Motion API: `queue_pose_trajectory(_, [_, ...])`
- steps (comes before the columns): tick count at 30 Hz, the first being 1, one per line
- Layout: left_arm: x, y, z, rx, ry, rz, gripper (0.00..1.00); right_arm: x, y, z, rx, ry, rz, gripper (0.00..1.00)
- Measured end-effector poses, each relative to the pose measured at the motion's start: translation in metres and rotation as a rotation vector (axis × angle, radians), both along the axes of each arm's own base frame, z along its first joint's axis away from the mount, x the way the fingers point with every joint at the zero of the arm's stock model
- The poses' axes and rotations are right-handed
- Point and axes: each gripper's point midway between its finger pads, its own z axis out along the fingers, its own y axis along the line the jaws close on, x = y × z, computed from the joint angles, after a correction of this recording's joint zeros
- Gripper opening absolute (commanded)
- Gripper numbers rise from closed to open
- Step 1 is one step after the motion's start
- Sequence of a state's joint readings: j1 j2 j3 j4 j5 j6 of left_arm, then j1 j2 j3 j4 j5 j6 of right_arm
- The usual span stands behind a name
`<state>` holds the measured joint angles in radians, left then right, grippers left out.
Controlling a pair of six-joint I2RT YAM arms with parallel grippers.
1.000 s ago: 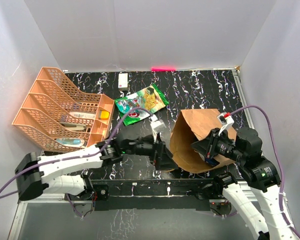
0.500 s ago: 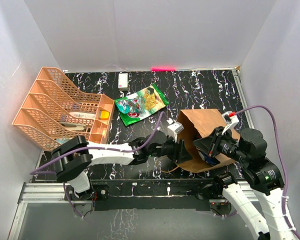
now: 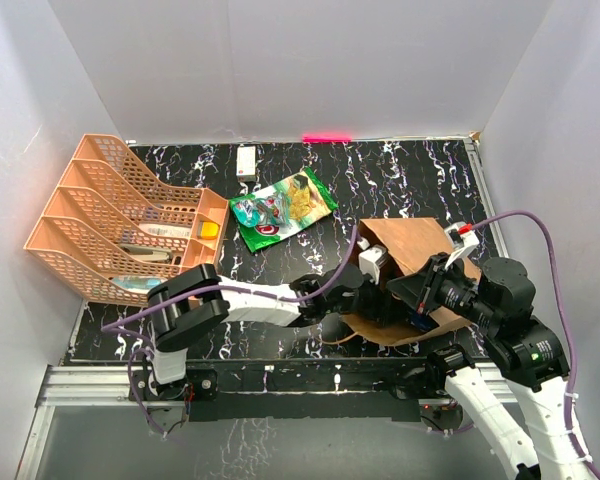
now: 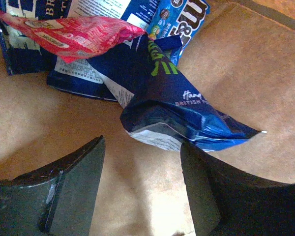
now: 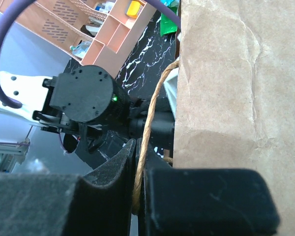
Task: Take the snacks out of the paper bag
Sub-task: Take out the snack from the paper bag.
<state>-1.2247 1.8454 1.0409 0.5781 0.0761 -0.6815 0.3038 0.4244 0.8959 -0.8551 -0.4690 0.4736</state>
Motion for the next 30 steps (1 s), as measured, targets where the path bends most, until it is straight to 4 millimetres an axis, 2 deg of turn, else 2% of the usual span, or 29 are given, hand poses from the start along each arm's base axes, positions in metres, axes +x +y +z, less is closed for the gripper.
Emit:
queue_pose_trajectory(6, [0.0,-0.018,-0.009,-0.013,0.023,-0.019,0.66,-0.001,-0.001,0.001,-0.001,-0.001,-0.002,0.08])
queue_pose_trajectory(9, [0.0,-0.02,-0.007,-0.019,0.024,-0.022,0.45,-0.001,-0.001,0.004,0.0,-0.007,-0.005,0.08])
queue_pose_trajectory(15, [0.006,-0.029,0.01,-0.035,-0.001,-0.016,0.02,0.0,-0.003,0.003,-0.004,-0.01,-0.017,0.08])
queue_pose_trajectory(18, [0.008,-0.029,0.013,-0.025,-0.013,-0.012,0.0,-0.001,-0.005,0.003,-0.009,-0.015,-0.029,0.08])
queue_pose_trajectory(23, [0.005,-0.014,0.024,-0.007,-0.013,0.0,0.0,-0.003,-0.014,-0.004,-0.032,-0.002,-0.073,0.08])
queue_pose_trajectory(30, [-0.001,0.002,0.087,-0.104,-0.047,0.001,0.0,0.0,-0.027,-0.014,-0.068,0.016,-0.153,0.08])
